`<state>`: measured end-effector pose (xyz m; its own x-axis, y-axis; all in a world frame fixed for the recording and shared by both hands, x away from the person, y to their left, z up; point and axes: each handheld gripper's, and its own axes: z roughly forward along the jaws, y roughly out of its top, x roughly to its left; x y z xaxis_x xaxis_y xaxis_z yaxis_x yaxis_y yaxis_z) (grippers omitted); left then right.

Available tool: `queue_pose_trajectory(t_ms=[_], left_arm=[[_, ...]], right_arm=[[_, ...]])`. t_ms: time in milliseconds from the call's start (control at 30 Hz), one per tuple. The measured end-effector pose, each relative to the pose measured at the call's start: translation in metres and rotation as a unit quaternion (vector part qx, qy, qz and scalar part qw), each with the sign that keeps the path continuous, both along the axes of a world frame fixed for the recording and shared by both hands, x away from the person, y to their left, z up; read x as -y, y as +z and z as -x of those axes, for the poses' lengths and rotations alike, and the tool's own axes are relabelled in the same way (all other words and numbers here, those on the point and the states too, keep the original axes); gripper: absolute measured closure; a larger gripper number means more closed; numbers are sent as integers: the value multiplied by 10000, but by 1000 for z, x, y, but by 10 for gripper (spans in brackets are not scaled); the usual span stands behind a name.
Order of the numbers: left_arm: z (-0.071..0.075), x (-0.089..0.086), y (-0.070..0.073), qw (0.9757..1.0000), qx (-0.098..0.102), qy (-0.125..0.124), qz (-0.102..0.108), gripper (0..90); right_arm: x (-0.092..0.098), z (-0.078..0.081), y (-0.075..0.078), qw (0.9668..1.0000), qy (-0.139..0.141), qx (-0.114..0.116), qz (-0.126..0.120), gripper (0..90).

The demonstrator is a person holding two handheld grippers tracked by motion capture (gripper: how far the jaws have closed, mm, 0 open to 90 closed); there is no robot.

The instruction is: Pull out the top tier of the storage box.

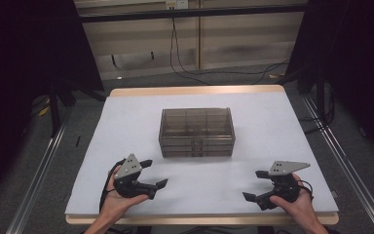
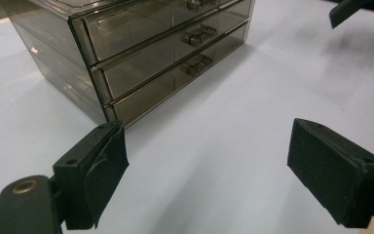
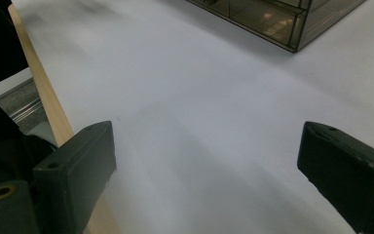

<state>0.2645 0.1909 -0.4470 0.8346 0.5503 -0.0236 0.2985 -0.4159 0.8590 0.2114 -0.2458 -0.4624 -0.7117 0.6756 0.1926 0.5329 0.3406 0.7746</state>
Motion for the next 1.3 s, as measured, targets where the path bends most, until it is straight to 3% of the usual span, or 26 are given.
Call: queue_pose_trajectory(t_ms=[100, 133, 233, 333, 867, 1200, 1233, 1267, 1300], left_arm=[[2, 3, 1, 10000, -31, -1, 19, 125], [2, 4, 1, 9999, -52, -69, 115, 114], [6, 7, 3, 9999, 98, -119, -50, 113], [6, 11, 3, 9998, 74, -203, 4, 117], [7, 26, 7, 9989, 307, -290, -202, 260], [8, 42, 13, 9954, 753, -424, -415, 342], [8, 46, 13, 9938, 859, -489, -514, 357], [8, 46, 13, 9938, 859, -489, -514, 359], [7, 50, 13, 9917, 995, -518, -620, 373]], right_arm=[[0, 1, 0, 10000, 3, 16, 1, 70], [0, 1, 0, 10000, 2, 25, 1, 70], [1, 2, 0, 10000, -33, -2, 5, 70], [2, 2, 0, 10000, -43, 0, 0, 70], [1, 2, 0, 10000, -61, 7, 33, 81], [1, 2, 0, 10000, -55, 2, 27, 83], [1, 2, 0, 10000, -56, 7, 25, 83], [1, 2, 0, 10000, -56, 7, 25, 83], [1, 2, 0, 10000, -57, 18, 22, 84]])
